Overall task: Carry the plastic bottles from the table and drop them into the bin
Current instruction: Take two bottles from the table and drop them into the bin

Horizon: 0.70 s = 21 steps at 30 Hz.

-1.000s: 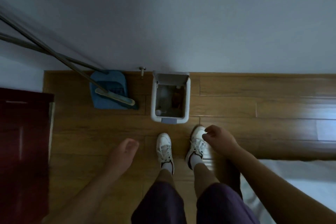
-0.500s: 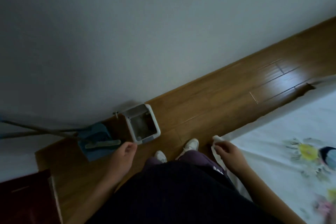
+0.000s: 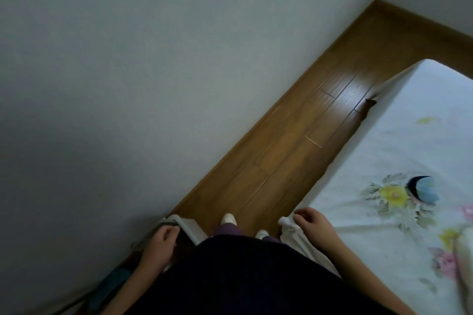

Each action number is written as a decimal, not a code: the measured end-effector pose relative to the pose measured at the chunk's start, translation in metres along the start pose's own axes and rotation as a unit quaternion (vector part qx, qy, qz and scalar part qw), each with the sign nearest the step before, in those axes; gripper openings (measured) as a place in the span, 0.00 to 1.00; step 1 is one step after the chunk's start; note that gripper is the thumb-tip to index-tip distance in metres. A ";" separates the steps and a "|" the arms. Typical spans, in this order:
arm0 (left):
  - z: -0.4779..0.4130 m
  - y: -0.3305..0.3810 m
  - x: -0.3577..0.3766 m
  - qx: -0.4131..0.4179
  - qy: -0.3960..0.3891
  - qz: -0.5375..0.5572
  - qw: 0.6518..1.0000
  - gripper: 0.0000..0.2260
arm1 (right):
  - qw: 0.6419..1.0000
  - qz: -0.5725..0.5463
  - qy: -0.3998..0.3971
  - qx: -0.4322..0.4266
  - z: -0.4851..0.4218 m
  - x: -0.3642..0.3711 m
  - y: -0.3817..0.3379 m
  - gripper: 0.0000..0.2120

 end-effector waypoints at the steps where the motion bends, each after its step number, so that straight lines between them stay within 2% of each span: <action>1: -0.012 0.010 -0.001 0.001 0.000 -0.011 1.000 0.11 | 1.000 -0.013 0.009 0.001 -0.008 -0.008 -0.003 0.09; 7: -0.088 0.096 -0.004 -0.006 -0.002 -0.055 0.998 0.10 | 0.994 -0.080 0.065 0.038 -0.062 -0.059 -0.009 0.06; 10: -0.119 0.172 0.002 0.032 -0.009 -0.055 0.998 0.11 | 0.988 -0.106 0.081 0.075 -0.090 -0.085 -0.005 0.08; 14: -0.156 0.285 0.030 0.084 -0.060 -0.074 0.992 0.10 | 0.973 -0.149 0.127 0.124 -0.115 -0.119 -0.002 0.04; 21: -0.194 0.486 0.107 0.199 -0.149 -0.181 0.951 0.09 | 0.925 -0.241 0.208 0.207 -0.135 -0.170 0.021 0.04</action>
Point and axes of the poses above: each hand's wrist, its own z-axis away from the middle knuckle, its own x-axis out of the palm, y = z × x, the point moved 8 cm from there along -z, towards the middle knuckle, and after that the axes turned 1 degree about -x, right-handed, at the moved point
